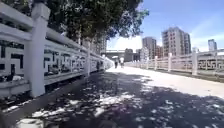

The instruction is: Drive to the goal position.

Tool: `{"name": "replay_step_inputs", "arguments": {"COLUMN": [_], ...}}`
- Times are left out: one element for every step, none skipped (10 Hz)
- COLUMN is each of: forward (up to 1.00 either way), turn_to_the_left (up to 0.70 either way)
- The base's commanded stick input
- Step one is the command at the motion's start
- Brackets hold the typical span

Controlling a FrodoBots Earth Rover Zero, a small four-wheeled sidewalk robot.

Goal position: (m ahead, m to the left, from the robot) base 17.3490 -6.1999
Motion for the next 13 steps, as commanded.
{"name": "replay_step_inputs", "arguments": {"forward": [0.7, 0.7, 0.7, 0.7, 0.7, 0.7, 0.7, 0.7, 0.7, 0.7, 0.7, 0.7, 0.7], "turn_to_the_left": [0.0, 0.0, 0.0, 0.0, 0.0, 0.0, 0.0, 0.0, 0.0, 0.0, 0.0, 0.0, 0.0]}}
